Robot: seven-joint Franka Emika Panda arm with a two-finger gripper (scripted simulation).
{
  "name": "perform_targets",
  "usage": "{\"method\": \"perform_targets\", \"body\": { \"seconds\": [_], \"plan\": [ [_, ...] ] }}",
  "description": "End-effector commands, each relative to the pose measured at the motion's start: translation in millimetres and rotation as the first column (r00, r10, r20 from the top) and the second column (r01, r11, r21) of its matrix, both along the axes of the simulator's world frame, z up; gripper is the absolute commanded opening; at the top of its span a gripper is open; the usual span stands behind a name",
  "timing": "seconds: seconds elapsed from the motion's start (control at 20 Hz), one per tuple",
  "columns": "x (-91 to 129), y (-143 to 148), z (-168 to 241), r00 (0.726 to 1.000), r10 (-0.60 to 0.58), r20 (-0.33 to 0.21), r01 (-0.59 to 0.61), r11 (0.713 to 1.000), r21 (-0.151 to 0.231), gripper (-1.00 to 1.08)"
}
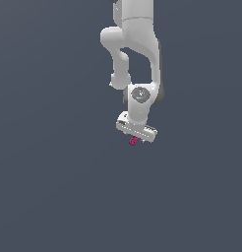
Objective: Pick up the object and move it to a goal position.
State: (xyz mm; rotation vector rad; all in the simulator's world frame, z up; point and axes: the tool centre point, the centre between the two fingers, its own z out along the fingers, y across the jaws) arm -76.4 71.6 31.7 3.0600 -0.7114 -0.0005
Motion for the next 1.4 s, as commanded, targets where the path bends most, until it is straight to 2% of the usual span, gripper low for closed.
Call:
{"method": "perform_targets", "body": {
  "seconds": [0.0, 0.3, 0.35, 1.0, 1.35],
  "plan": [
    [-0.3, -0.1, -10.4, 1.000, -0.001, 0.000, 0.001, 1.000, 0.000, 1.00],
    [0.4, 0.0, -19.7, 1.000, -0.002, 0.000, 0.002, 1.000, 0.000, 1.00],
    [0.4, 0.0, -19.7, 1.000, -0.002, 0.000, 0.002, 1.000, 0.000, -1.00],
    [0.2, -0.6, -17.3, 1.000, -0.001, 0.000, 0.001, 1.000, 0.000, -1.00],
    [-0.1, -11.0, 4.9, 1.000, -0.001, 0.000, 0.001, 1.000, 0.000, -1.00]
  ]
}}
